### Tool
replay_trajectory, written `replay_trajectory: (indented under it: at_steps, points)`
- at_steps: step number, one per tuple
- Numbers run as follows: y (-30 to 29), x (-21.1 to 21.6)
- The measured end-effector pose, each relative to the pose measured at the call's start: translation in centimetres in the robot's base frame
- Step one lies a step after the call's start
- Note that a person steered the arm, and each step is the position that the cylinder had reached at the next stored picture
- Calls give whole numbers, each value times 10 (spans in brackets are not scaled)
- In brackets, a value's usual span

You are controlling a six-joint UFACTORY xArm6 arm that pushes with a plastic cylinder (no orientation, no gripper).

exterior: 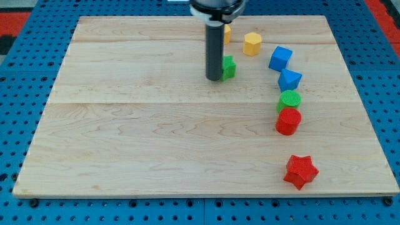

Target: Push red star below to the yellow hexagon

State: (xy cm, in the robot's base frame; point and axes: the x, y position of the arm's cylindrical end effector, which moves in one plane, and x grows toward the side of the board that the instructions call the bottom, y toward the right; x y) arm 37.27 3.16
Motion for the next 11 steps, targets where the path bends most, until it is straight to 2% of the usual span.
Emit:
replay_trajectory:
  at_steps: [1,2,3,4,5,6,7,8,9,10,11]
  points:
    - [4,-16]
    - [-59,-16]
    - [-94,3]
    - [-96,88]
    - [-74,172]
    - [-24,244]
    - [-14,246]
    - [73,245]
    - [197,245]
    - [217,231]
    - [160,193]
